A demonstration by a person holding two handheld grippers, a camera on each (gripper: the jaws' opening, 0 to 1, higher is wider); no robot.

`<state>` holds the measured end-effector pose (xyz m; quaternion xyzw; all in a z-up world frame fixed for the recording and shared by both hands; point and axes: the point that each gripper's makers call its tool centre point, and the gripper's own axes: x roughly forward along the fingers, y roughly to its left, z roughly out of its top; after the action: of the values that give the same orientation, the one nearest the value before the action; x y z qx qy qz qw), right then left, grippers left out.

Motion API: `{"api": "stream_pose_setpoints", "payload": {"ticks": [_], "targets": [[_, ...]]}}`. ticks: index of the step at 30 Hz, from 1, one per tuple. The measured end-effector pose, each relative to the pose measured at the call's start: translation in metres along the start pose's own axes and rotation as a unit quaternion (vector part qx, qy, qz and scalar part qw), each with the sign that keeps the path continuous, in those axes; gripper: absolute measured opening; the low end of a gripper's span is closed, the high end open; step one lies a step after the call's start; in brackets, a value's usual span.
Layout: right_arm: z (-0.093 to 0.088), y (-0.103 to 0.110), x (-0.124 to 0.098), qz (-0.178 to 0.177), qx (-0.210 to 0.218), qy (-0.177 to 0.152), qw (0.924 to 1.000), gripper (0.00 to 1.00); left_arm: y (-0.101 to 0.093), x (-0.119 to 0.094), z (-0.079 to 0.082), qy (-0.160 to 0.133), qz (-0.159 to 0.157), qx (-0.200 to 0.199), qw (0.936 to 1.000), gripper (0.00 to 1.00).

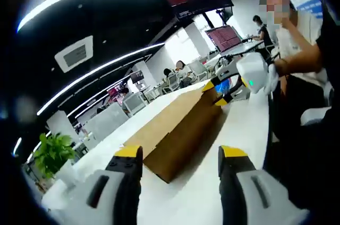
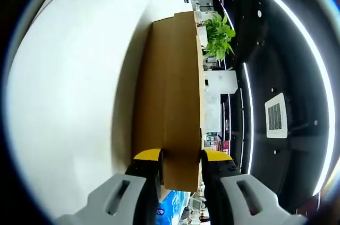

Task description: Operate the shoe box by opening the lid, removing the specified soft item, and placing it in the target area until the item is outside and the box remains undamaged.

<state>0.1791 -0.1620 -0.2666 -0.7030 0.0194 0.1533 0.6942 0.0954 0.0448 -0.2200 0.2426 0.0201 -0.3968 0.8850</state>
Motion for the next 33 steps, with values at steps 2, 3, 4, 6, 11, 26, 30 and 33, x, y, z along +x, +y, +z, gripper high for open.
{"api": "stream_pose_setpoints", "payload": {"ticks": [2,3,4,6,11,26,30,33], "targets": [[0.001,0.002,-0.001,0.004,0.0,0.002,1.0,0.28,-0.005,-0.015,0.004,-0.006,-0.015,-0.043,0.9989,0.66],[0.001,0.002,0.0,0.006,0.002,0.002,1.0,0.28,-0.006,-0.022,0.005,-0.008,-0.019,-0.062,0.9979,0.69],[0.001,0.002,0.0,0.006,0.003,0.003,1.0,0.28,-0.007,-0.027,0.006,-0.009,-0.022,-0.085,0.9961,0.71],[0.001,0.002,0.0,0.006,0.003,0.003,1.0,0.28,-0.01,-0.038,0.005,-0.007,-0.034,-0.124,0.9917,0.78],[-0.001,0.002,0.001,0.008,0.003,0.004,1.0,0.28,-0.01,-0.052,-0.008,0.004,-0.032,-0.209,0.9774,0.95],[0.01,0.002,-0.004,0.018,0.051,-0.012,0.9985,0.29,-0.014,-0.067,-0.012,0.011,-0.024,-0.235,0.9716,0.99],[0.017,-0.008,-0.017,0.022,0.12,-0.035,0.9919,0.28,-0.012,-0.069,-0.011,0.011,-0.02,-0.237,0.9712,0.99],[0.018,-0.011,-0.028,0.03,0.168,-0.044,0.9844,0.29,-0.011,-0.07,-0.01,0.011,-0.017,-0.237,0.9713,0.99]]}}
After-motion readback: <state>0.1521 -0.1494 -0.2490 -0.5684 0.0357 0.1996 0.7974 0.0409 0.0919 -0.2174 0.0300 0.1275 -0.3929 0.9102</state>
